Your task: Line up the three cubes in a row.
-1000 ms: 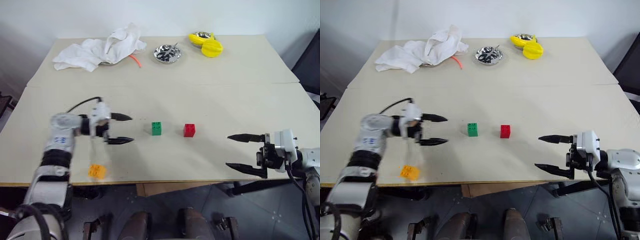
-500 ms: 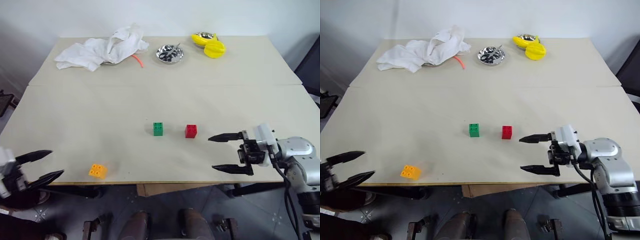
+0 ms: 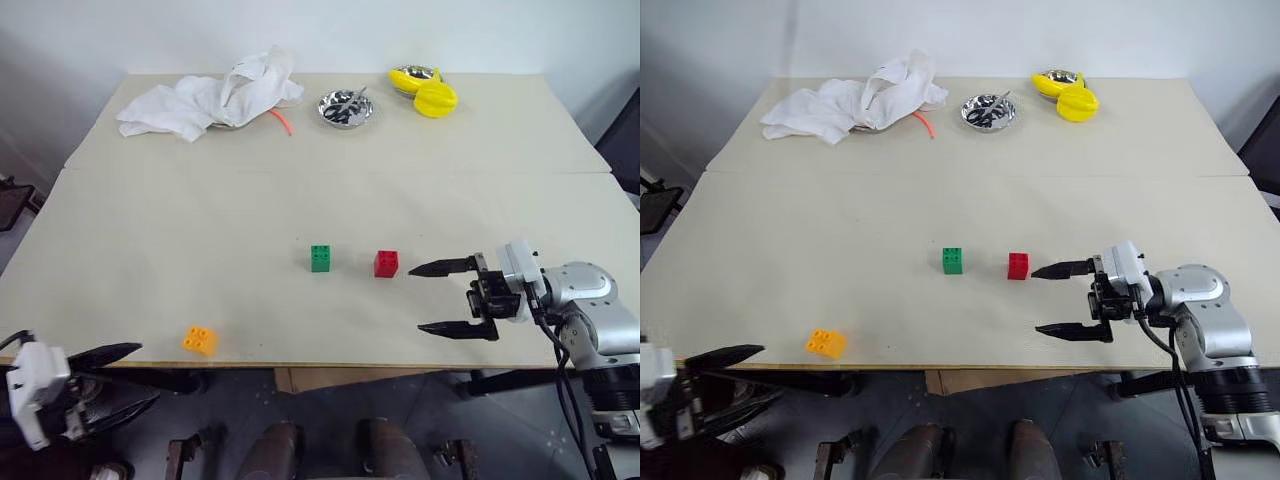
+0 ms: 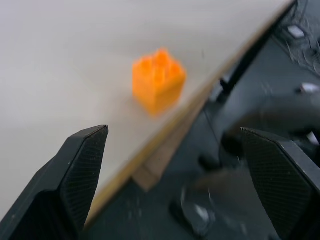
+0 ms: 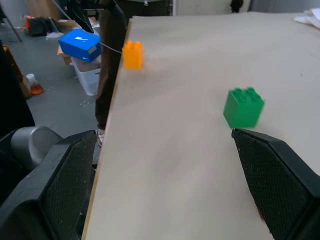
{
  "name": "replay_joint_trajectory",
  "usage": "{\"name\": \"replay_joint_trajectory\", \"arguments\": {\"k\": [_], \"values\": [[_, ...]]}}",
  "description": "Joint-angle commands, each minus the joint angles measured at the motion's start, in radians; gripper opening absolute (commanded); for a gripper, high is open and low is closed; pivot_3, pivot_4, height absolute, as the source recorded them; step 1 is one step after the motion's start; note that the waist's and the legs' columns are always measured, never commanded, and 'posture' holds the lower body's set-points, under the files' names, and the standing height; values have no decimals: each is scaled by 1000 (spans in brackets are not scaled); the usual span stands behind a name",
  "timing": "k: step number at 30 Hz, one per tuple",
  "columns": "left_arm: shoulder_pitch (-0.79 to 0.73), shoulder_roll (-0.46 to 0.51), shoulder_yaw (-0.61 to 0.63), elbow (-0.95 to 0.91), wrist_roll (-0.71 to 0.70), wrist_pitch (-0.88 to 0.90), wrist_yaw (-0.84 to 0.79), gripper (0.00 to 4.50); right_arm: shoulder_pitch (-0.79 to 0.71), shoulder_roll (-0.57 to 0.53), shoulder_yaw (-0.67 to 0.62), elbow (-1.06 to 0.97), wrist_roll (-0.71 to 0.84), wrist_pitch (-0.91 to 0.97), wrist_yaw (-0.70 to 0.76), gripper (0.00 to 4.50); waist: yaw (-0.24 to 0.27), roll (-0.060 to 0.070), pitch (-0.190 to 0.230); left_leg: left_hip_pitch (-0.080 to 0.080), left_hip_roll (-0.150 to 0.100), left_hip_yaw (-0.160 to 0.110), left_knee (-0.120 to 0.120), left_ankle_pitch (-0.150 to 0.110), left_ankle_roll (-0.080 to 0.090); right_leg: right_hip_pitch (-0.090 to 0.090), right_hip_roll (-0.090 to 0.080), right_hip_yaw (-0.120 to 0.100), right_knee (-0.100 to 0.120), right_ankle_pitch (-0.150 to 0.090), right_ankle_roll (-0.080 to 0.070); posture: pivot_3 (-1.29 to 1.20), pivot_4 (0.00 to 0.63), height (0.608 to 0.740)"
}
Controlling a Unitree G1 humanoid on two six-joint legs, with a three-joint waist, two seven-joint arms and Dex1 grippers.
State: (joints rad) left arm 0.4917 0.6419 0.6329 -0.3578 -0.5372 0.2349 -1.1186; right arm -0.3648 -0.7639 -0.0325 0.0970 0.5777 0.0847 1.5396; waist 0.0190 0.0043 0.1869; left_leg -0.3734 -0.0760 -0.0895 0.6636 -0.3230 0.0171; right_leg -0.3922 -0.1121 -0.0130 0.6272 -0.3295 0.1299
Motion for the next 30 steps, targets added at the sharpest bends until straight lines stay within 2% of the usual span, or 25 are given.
{"name": "replay_joint_trajectory", "arguments": {"k": [1,6,12,15,23,27,30], "values": [[20,-99,-75,-187,-11,115,235,4461,26,-28,-25,-19,12,-16,66,4500,-2,0,0,0,0,0,0,0,0,0,0,0,0,0,0,0,150,740],[14,-195,-149,-296,16,266,483,4461,57,-32,-33,-38,19,-18,50,4500,1,0,0,0,1,1,0,0,-1,0,2,0,0,0,0,0,150,740],[-3,-225,-201,-317,46,326,622,4461,67,-29,-39,-50,20,-19,35,4500,5,0,0,1,1,2,1,0,0,1,2,1,0,0,0,0,150,740],[-14,-239,-232,-304,53,315,644,3871,69,-27,-42,-50,18,-23,31,4500,5,0,0,1,1,2,1,0,0,1,2,1,0,0,0,0,150,740],[-53,-226,-298,-250,79,295,644,1508,81,-28,-50,-54,16,-29,18,4500,6,0,-1,1,1,2,1,0,0,1,2,1,0,0,0,0,150,740],[-111,-152,-303,-201,64,254,540,1515,104,-36,-72,-59,16,-34,5,4500,9,0,-1,1,1,1,1,0,-1,1,2,0,0,0,0,0,150,740],[-240,-25,-317,-92,43,184,350,1515,124,-40,-92,-64,12,-35,-3,4500,8,0,-1,1,1,1,1,0,-1,1,2,0,-1,0,0,0,150,740]]}}
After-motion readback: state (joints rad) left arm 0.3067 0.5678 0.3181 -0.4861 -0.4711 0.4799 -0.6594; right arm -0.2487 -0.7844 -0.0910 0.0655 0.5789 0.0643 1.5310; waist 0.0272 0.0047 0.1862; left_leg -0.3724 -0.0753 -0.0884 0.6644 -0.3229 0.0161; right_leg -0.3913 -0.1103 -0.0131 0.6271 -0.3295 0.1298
